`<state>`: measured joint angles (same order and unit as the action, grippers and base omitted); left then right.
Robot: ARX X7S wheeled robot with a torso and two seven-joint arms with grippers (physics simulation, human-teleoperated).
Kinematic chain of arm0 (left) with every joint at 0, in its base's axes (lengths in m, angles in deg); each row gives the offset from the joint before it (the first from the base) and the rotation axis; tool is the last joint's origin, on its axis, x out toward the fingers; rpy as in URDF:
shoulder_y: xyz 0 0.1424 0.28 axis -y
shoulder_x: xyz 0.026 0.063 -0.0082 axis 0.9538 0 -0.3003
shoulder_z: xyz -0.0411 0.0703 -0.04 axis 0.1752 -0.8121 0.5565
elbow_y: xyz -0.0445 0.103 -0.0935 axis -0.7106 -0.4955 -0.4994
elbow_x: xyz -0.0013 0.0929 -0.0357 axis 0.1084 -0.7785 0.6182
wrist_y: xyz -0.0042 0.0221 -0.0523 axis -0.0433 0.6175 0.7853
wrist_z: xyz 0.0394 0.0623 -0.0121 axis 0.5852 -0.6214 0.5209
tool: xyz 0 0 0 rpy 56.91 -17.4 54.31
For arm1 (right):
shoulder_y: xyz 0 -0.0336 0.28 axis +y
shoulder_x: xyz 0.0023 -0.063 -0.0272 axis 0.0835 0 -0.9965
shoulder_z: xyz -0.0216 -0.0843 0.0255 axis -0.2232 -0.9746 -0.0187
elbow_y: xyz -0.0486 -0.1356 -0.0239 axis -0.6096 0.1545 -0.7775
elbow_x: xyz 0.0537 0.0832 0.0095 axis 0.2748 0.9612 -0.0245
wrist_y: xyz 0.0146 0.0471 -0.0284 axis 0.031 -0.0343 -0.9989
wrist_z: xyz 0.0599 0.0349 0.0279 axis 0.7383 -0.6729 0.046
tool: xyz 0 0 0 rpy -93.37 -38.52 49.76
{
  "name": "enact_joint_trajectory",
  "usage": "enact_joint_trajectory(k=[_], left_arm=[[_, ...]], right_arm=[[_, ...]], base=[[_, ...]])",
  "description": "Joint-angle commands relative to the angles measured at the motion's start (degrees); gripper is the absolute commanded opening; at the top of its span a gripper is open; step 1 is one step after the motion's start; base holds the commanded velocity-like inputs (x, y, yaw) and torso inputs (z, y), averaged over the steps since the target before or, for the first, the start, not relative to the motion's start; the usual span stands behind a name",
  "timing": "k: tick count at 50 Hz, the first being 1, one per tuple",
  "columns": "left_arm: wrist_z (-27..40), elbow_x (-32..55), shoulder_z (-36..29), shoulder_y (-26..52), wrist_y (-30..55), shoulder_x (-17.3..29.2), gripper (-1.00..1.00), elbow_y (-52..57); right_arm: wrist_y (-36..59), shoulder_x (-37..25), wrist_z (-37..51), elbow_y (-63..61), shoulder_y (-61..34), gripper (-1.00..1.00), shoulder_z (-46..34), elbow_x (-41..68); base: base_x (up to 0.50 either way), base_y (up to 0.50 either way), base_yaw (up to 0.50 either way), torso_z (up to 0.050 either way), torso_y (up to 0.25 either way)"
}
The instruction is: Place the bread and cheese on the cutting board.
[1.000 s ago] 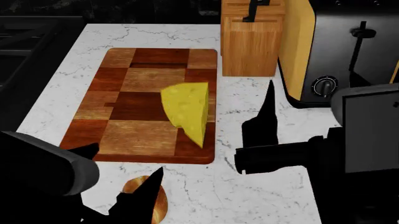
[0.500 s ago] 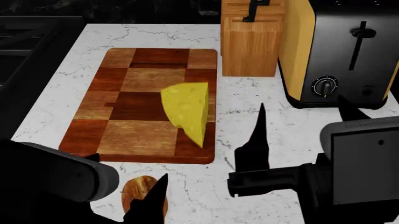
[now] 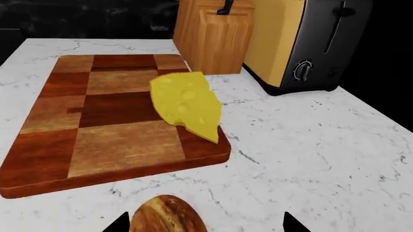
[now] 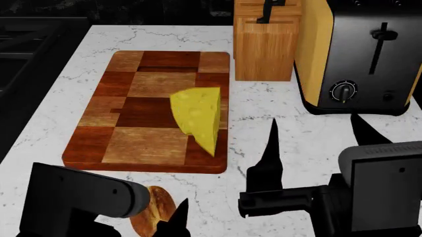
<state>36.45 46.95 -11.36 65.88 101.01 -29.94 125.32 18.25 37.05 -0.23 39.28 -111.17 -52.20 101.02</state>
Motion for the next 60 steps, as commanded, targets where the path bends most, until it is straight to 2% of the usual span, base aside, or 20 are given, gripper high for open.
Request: enact_joint_trajectory(k=[1,20,60], left_arm=[[2.5,-4.5,1.3,-1.0,-1.3,-1.0,1.0,-0.7],[-2.7,-10.6,-1.8,-4.6,-1.2,-1.6,1.0,-5.3],[-8.6,-16.6,-5.5,-5.9,-1.3,-2.9,1.0,-14.4]], right_arm=[[-2.2,1.8,-2.6,0.8,2.0,1.0,1.3,-3.6],[-3.0,2.1,-2.9,0.5,2.6,1.0,0.4,-4.6],[-3.8,2.1,-3.5,1.3,2.5,1.0,-0.6,-4.9]], base=[[0.0,0.0,0.0,0.0,0.0],[0.0,0.0,0.0,0.0,0.0],[0.0,0.0,0.0,0.0,0.0]])
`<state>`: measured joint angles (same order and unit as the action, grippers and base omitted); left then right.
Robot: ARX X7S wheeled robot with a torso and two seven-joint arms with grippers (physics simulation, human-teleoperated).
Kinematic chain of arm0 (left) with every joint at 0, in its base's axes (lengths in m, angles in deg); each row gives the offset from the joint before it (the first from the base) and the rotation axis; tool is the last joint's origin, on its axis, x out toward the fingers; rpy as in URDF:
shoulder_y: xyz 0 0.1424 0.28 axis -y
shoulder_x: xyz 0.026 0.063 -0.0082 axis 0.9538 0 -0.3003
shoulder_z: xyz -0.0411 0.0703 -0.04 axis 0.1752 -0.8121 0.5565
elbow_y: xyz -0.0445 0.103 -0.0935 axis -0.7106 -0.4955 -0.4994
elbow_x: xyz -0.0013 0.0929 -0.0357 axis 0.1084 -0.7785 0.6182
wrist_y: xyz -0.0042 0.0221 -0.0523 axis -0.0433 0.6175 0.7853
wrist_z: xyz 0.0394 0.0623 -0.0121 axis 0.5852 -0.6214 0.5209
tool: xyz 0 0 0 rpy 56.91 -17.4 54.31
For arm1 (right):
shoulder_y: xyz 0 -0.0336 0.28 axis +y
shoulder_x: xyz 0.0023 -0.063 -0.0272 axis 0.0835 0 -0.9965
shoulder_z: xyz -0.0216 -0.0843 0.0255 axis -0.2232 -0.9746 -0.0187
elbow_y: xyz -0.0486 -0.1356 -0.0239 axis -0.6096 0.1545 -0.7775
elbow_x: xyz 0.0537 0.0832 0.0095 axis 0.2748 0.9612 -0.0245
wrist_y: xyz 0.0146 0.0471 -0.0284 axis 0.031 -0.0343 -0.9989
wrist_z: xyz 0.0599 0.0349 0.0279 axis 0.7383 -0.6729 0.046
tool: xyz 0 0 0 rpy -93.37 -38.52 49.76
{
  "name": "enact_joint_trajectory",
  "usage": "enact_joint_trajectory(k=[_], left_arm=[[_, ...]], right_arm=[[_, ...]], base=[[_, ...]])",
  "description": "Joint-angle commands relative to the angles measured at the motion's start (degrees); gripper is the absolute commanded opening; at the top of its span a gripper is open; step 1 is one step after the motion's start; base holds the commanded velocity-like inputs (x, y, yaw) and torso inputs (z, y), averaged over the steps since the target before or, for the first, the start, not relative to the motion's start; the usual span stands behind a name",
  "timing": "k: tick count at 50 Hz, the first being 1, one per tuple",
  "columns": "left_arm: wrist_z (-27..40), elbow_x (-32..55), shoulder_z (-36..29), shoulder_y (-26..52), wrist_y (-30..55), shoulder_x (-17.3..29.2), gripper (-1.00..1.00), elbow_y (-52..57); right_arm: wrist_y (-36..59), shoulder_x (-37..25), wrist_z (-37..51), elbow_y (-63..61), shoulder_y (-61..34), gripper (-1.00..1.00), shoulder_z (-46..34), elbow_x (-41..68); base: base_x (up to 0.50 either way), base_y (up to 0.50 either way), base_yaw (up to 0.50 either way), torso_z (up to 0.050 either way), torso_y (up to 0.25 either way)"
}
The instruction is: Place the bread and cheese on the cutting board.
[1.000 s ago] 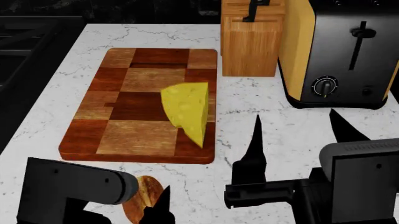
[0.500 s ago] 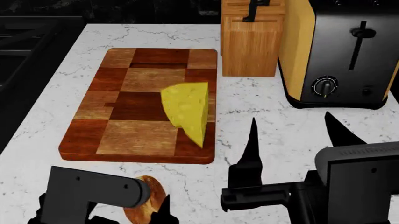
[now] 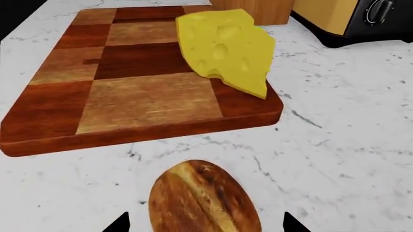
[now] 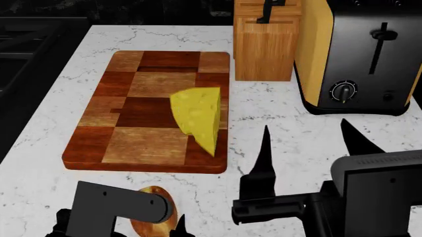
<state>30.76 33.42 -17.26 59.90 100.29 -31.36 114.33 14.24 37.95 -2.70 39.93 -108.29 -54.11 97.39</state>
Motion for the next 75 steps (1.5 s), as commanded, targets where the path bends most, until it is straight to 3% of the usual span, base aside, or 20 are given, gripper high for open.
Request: enact_joint_trajectory(k=[1,20,21,34,47,61,75], left_arm=[[-3.0,-3.2,0.4,0.1,-0.6,-1.5,1.0,-3.5],[-3.6,-5.8,-1.7,-0.9,-0.5,-2.1,1.0,-5.7],[-3.1,-5.6,-1.6,-0.9,-0.5,-2.2,-1.0,-5.7],[-2.4,-5.5,-1.8,-1.0,-0.3,-1.9,-1.0,-5.8],[4.1,-3.7,1.2,2.1,0.5,1.2,-1.0,1.9],[2.2,0.5,4.3,9.2,3.0,4.8,-1.0,1.8],[-3.7,3.4,6.2,17.5,5.8,5.8,-1.0,-6.0]], right_arm=[[0.1,1.2,-1.0,0.6,-0.4,1.0,1.3,-1.3],[-0.1,0.9,-0.7,0.3,-0.3,1.0,1.4,-1.1],[-0.1,0.9,-0.7,0.3,-0.3,1.0,1.4,-1.1],[-0.1,0.9,-0.8,0.6,-0.6,1.0,0.9,-1.2],[-0.2,0.9,-0.8,0.7,-0.7,1.0,0.5,-1.2],[-0.7,0.8,-1.0,1.0,-0.5,1.0,0.4,-1.4],[-0.6,0.8,-0.8,1.1,-0.7,1.0,0.0,-1.4]], base=[[0.0,0.0,0.0,0.0,0.0],[0.0,0.0,0.0,0.0,0.0],[0.0,0.0,0.0,0.0,0.0],[0.0,0.0,0.0,0.0,0.0],[0.0,0.0,0.0,0.0,0.0],[0.0,0.0,0.0,0.0,0.0],[0.0,0.0,0.0,0.0,0.0]])
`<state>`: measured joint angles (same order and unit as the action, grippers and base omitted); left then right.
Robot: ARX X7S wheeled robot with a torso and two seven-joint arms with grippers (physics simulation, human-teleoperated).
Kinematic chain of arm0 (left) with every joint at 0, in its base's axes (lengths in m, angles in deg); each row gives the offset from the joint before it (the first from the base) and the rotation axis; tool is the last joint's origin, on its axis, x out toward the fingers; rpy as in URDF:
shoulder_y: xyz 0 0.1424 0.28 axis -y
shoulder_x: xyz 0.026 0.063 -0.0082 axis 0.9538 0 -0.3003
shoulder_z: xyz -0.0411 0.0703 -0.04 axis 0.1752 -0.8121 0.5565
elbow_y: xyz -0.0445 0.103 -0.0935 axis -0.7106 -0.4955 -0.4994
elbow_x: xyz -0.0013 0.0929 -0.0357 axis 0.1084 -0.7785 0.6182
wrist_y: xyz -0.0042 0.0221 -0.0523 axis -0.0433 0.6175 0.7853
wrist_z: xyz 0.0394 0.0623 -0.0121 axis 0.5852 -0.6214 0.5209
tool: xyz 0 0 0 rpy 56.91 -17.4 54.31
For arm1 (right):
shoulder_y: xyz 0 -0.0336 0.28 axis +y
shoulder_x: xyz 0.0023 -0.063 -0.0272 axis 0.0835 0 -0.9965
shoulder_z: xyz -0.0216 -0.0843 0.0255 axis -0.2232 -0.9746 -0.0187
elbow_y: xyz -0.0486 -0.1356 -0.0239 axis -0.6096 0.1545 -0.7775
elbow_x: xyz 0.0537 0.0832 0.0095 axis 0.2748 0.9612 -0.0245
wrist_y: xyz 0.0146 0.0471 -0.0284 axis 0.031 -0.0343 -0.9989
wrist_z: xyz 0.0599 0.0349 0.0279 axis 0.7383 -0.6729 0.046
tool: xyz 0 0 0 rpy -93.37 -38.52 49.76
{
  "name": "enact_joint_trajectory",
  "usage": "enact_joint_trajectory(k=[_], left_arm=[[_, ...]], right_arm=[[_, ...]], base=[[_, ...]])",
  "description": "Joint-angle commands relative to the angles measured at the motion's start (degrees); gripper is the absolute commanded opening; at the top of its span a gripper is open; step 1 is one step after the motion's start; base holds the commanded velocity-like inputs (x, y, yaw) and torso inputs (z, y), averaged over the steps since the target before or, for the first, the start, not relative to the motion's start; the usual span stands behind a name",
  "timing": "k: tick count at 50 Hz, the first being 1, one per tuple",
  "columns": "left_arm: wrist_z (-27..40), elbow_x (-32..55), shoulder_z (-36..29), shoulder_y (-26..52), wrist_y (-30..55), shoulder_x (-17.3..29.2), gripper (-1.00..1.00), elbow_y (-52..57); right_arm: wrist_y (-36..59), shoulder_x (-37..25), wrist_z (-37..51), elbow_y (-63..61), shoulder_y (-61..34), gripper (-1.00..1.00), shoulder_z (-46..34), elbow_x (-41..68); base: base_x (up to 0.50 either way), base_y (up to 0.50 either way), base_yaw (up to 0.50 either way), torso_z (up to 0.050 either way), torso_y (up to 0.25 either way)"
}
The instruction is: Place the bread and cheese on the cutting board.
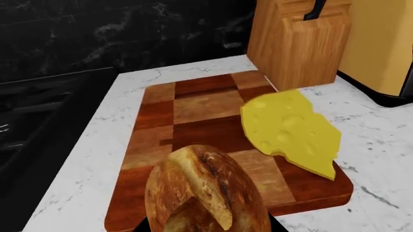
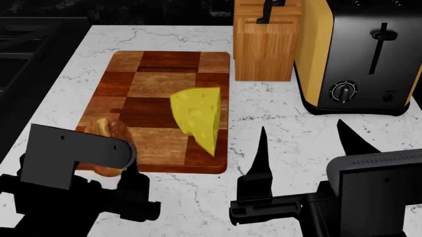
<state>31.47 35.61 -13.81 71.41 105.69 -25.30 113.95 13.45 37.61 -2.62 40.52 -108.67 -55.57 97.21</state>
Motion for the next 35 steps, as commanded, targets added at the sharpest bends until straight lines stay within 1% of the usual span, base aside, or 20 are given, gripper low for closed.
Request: enact_joint_trajectory(k=[1,3,7,14,19,30,33,35], left_arm=[[-5.2,1.6,2.9,6.9,0.7,-0.3,-1.0,-6.8],[-6.0,1.7,2.9,8.0,1.1,-0.5,-1.0,-8.1],[-9.8,0.5,2.2,10.9,2.2,-1.3,-1.0,-14.0],[-14.4,-1.9,1.3,13.2,2.3,-2.7,-1.0,-21.2],[-17.7,-1.8,1.1,13.5,2.0,-3.6,-1.0,-25.7],[-22.2,-4.2,0.1,13.3,0.4,-5.2,-1.0,-32.0],[-23.1,-4.4,0.1,13.0,-0.1,-5.6,-1.0,-33.6],[-24.3,-5.0,-0.3,11.3,-1.3,-6.2,-1.0,-35.8]], right_arm=[[0.2,1.1,-0.9,0.5,-0.4,1.0,1.5,-1.2],[0.2,1.1,-0.9,0.6,-0.3,1.0,1.5,-1.2],[0.2,1.1,-0.8,0.6,-0.4,1.0,1.4,-1.2],[0.0,1.1,-0.9,0.8,-0.4,1.0,1.2,-1.3],[-0.2,1.2,-1.1,1.0,-0.4,1.0,1.1,-1.4],[-0.5,1.0,-1.1,1.0,-0.3,1.0,1.4,-1.1],[-0.6,1.0,-1.3,1.2,-0.4,1.0,1.1,-1.3],[-0.7,1.0,-1.4,1.3,-0.3,1.0,1.2,-1.2]], base=[[0.0,0.0,0.0,0.0,0.0],[0.0,0.0,0.0,0.0,0.0],[0.0,0.0,0.0,0.0,0.0],[0.0,0.0,0.0,0.0,0.0],[0.0,0.0,0.0,0.0,0.0],[0.0,0.0,0.0,0.0,0.0],[0.0,0.0,0.0,0.0,0.0],[0.0,0.0,0.0,0.0,0.0]])
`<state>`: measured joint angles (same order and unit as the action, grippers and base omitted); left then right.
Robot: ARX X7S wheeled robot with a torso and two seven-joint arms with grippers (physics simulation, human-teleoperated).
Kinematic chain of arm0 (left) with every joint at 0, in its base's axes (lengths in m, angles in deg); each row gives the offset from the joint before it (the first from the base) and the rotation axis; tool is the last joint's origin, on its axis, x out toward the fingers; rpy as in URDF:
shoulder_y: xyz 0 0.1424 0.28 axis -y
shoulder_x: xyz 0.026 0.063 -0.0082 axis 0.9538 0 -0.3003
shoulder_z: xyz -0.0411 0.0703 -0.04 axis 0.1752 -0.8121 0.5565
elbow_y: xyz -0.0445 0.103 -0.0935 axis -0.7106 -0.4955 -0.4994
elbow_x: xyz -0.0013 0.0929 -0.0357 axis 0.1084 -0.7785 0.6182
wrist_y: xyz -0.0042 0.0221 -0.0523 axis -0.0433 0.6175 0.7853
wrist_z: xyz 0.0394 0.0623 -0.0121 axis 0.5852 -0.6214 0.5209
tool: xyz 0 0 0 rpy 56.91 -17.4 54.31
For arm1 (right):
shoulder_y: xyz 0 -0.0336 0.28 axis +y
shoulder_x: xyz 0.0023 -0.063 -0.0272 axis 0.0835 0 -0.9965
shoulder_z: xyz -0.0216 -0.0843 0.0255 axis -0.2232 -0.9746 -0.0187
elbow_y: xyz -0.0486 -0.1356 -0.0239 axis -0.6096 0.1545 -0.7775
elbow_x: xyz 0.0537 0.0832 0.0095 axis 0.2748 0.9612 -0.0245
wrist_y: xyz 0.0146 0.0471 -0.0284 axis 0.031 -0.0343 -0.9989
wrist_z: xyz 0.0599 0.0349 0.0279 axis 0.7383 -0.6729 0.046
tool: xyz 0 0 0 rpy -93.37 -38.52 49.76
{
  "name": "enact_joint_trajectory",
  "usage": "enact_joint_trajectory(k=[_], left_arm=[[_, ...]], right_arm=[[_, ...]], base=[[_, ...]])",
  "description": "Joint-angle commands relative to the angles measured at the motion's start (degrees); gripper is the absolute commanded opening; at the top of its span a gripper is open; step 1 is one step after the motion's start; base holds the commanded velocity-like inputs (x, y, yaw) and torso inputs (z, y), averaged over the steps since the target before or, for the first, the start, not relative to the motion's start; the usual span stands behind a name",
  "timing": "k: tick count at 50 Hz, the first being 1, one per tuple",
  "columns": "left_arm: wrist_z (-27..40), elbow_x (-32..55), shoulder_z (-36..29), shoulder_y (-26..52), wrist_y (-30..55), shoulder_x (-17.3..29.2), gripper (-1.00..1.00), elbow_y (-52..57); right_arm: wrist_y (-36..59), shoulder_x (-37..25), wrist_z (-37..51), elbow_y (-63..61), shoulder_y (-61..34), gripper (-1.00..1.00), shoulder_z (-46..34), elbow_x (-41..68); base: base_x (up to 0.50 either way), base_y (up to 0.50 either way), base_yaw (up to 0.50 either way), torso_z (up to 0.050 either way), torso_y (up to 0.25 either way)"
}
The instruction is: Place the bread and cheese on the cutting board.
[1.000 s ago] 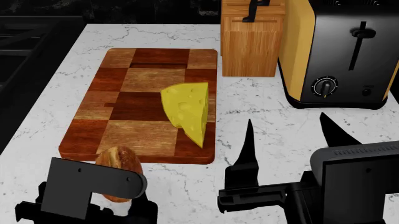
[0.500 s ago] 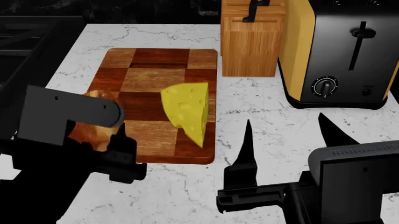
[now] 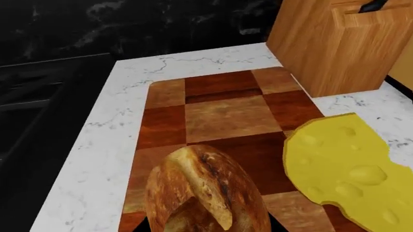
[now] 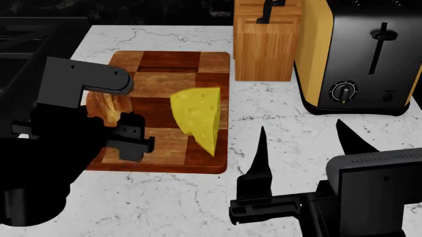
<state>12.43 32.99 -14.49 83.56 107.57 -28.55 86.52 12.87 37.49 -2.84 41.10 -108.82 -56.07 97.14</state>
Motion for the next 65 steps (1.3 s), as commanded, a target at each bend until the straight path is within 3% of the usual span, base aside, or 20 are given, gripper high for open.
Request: enact_joint_trajectory(k=[1,61,62,65], left_arm=[[-5.3,-2.5,0.3,-0.9,-3.2,-3.0,-1.0,-8.4],[-6.6,-4.3,-1.4,-5.4,-5.9,-3.6,-1.0,-11.9],[-6.4,-4.4,-1.5,-5.5,-5.9,-3.6,1.0,-11.7],[-6.3,-4.5,-1.6,-5.4,-5.9,-3.7,1.0,-11.5]], right_arm=[[-0.1,1.1,-1.2,0.7,-0.1,1.0,1.7,-1.1],[-0.6,0.7,-0.8,0.8,-0.3,1.0,1.0,-1.0],[-0.6,0.7,-0.8,0.8,-0.3,1.0,1.0,-1.0],[-0.6,0.7,-0.8,0.8,-0.3,1.0,1.0,-1.0]], base=[[0.0,0.0,0.0,0.0,0.0],[0.0,0.0,0.0,0.0,0.0],[0.0,0.0,0.0,0.0,0.0],[0.0,0.0,0.0,0.0,0.0]])
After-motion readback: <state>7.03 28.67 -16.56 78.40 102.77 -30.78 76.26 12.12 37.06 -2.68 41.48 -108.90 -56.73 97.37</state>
